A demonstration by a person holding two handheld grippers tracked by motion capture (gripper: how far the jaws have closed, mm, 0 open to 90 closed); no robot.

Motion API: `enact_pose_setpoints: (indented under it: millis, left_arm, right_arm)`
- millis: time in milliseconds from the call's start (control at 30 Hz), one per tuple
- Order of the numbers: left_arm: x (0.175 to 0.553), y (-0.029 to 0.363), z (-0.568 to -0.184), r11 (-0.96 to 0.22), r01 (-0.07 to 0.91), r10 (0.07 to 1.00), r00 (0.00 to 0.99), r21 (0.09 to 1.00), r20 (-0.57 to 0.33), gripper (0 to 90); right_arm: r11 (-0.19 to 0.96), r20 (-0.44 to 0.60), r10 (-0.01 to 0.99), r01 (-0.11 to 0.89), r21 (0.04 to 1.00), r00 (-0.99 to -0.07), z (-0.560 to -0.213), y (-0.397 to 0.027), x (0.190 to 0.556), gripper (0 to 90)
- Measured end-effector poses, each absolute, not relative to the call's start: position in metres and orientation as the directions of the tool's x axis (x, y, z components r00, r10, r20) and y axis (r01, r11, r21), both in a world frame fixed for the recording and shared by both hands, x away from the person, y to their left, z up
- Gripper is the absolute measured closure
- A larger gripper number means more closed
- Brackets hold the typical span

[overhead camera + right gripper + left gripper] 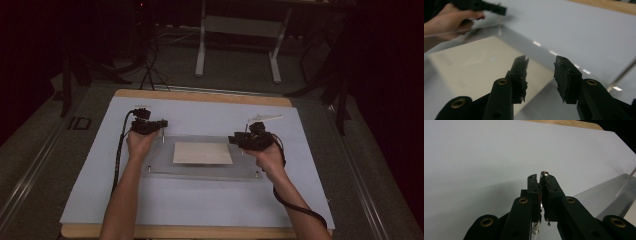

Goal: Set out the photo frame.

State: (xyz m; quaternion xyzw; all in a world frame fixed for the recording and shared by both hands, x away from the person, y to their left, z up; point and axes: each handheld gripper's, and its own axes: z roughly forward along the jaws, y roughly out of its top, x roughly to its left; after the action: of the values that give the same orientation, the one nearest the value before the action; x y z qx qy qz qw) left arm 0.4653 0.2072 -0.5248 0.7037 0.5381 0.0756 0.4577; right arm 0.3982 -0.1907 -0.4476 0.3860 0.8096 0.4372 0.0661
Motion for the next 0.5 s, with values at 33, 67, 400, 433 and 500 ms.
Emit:
enact_pose_setpoints:
  millis: [33, 67, 400, 433, 500]
  left_arm:
    - [0.465, 0.207, -0.525, -0.002, 0.688, 0.826, 0.410, 0.725, -0.387, 84.8]
    - [0.465, 0.207, -0.525, -0.002, 0.688, 0.826, 0.410, 0.725, -0.387, 84.8]
    - [0.466, 0.207, -0.525, 0.008, 0.688, 0.826, 0.404, 0.725, -0.393, 84.7]
    - [0.466, 0.207, -0.526, 0.007, 0.688, 0.826, 0.405, 0.725, -0.392, 84.7]
    - [0.466, 0.207, -0.526, 0.009, 0.688, 0.825, 0.406, 0.726, -0.395, 84.7]
  right_arm:
    - [0.329, 0.231, 0.673, 0.565, 0.757, -0.702, -0.447, -0.188, 0.394, 61.5]
    - [0.329, 0.231, 0.673, 0.565, 0.757, -0.702, -0.447, -0.188, 0.394, 61.5]
    - [0.433, 0.168, 0.573, 0.470, 0.769, -0.802, -0.424, -0.178, 0.349, 62.6]
    - [0.434, 0.166, 0.566, 0.464, 0.772, -0.807, -0.423, -0.177, 0.345, 62.6]
    - [0.440, 0.171, 0.543, 0.452, 0.776, -0.822, -0.423, -0.174, 0.336, 62.6]
